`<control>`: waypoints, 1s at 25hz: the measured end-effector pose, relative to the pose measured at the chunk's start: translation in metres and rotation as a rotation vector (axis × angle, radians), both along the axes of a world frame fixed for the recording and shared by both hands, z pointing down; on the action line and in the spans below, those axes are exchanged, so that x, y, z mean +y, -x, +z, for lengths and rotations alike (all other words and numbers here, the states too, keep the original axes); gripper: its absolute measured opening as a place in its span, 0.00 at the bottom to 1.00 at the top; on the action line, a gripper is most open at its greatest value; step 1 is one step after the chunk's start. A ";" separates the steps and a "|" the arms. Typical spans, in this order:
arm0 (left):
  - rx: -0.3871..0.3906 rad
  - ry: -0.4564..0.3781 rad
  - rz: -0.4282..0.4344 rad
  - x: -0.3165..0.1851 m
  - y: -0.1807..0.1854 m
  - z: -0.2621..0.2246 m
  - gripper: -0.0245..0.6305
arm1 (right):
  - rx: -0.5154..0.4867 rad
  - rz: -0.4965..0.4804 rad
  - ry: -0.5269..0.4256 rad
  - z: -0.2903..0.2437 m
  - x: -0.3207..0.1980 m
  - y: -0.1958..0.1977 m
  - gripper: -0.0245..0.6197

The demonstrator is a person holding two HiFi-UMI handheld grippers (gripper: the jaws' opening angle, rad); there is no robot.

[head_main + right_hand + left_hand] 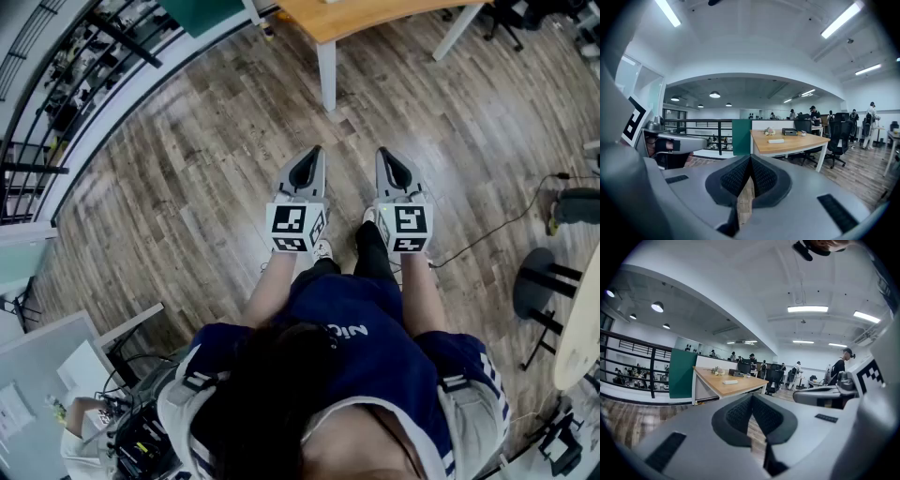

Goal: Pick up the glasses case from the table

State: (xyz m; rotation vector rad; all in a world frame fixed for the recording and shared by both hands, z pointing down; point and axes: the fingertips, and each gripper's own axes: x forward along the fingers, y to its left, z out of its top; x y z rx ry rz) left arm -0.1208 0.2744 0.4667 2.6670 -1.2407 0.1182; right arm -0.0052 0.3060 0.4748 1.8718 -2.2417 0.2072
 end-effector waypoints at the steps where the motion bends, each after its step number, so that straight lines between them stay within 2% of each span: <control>1: -0.013 -0.003 0.002 0.008 0.008 0.002 0.04 | -0.004 0.002 0.001 0.001 0.007 0.007 0.05; 8: -0.041 -0.018 0.052 0.049 0.035 0.003 0.04 | -0.008 0.052 -0.024 -0.006 0.039 0.032 0.05; 12: -0.004 -0.010 0.065 0.059 0.042 -0.001 0.04 | -0.046 0.070 -0.039 -0.008 0.051 0.033 0.06; 13: 0.011 -0.006 0.080 0.060 0.042 -0.002 0.06 | -0.066 0.048 -0.032 -0.007 0.052 0.036 0.19; 14: 0.029 -0.003 0.100 0.061 0.041 -0.004 0.12 | -0.088 0.016 -0.024 -0.006 0.053 0.040 0.43; 15: 0.046 0.001 0.120 0.062 0.039 -0.005 0.26 | -0.104 -0.016 -0.023 -0.005 0.054 0.045 0.53; 16: 0.060 0.003 0.137 0.062 0.038 -0.006 0.38 | -0.113 -0.043 -0.028 -0.006 0.055 0.048 0.58; 17: 0.067 0.003 0.148 0.062 0.037 -0.008 0.48 | -0.116 -0.064 -0.033 -0.007 0.056 0.050 0.64; 18: 0.066 0.002 0.154 0.060 0.036 -0.008 0.53 | -0.117 -0.077 -0.034 -0.007 0.056 0.050 0.70; 20: 0.054 -0.003 0.149 0.056 0.037 -0.009 0.61 | -0.115 -0.080 -0.026 -0.007 0.055 0.049 0.75; 25: 0.048 -0.019 0.158 0.051 0.039 -0.014 0.63 | -0.089 -0.035 -0.022 -0.010 0.051 0.043 0.76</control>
